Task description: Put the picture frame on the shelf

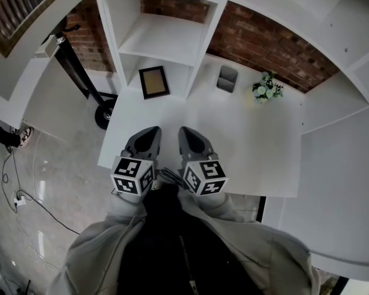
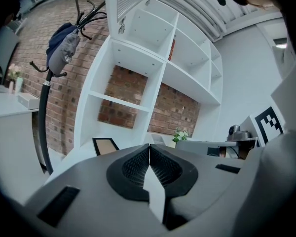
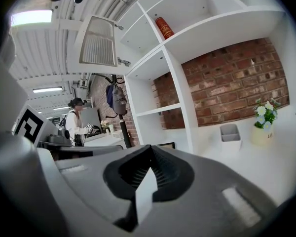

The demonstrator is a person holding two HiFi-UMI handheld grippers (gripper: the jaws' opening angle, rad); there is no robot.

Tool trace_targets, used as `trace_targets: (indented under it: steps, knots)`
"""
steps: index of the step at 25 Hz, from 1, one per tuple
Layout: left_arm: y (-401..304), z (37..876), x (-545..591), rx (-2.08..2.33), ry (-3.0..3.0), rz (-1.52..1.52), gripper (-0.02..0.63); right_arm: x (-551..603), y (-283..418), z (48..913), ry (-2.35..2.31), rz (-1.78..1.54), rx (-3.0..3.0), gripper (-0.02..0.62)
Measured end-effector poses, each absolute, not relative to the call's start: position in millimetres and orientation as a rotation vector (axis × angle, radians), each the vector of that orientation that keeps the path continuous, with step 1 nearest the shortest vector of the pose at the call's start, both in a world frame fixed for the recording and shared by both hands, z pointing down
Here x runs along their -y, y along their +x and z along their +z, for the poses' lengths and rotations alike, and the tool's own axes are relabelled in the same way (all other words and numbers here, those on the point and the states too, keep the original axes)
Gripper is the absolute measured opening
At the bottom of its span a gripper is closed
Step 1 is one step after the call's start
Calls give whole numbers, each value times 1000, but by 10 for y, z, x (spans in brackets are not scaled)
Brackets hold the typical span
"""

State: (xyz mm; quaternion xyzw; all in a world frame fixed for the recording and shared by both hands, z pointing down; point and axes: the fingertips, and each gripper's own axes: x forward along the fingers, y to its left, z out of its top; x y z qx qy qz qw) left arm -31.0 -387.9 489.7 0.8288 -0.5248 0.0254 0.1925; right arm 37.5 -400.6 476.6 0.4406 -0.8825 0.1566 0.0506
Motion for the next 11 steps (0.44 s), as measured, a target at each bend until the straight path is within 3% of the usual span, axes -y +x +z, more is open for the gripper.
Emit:
trace_targets:
  steps: [11]
  knots:
    - [-331,4921,3843,1459,2316,74,5,3951,306,4799,1320,486,2686,-2]
